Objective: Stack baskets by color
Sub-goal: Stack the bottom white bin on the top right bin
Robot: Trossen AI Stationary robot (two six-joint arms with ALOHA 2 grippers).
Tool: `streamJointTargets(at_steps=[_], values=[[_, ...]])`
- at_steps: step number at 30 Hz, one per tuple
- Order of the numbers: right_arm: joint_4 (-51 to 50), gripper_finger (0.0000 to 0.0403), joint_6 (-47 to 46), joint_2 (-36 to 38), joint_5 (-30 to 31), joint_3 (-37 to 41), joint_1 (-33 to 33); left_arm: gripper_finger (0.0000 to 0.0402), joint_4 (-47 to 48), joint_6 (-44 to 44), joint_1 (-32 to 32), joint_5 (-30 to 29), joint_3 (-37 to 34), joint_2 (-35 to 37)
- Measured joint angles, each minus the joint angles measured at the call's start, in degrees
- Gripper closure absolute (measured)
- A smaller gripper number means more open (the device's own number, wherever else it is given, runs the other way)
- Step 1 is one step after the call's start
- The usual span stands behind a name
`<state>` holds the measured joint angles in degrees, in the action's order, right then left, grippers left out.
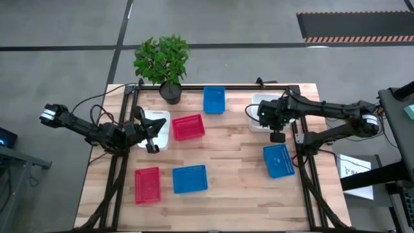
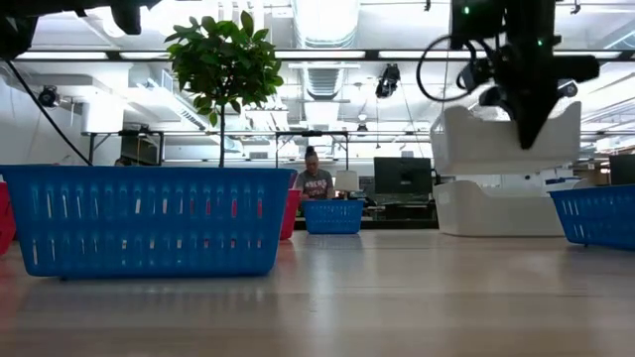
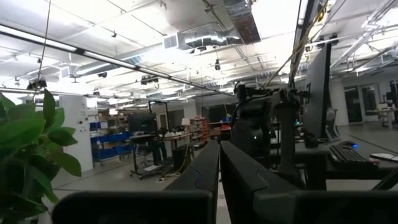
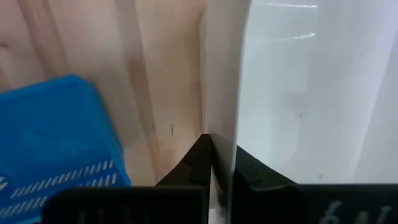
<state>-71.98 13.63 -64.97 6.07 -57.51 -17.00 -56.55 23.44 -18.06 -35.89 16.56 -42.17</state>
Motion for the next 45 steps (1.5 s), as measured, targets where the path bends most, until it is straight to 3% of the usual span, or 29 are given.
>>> streamJointTargets(at_steps=[11, 45], values=[[4.2, 0.0394, 0.8, -0.4, 0.0, 4.3, -0.6, 0.0402, 0.0, 0.0, 0.0, -0.5, 0.0, 0.0], [5.2, 0.0394, 2.9, -0.8, 2.1, 5.3, -2.2, 0.0402, 0.0, 1.0, 0.0, -0.5, -0.1, -0.5]])
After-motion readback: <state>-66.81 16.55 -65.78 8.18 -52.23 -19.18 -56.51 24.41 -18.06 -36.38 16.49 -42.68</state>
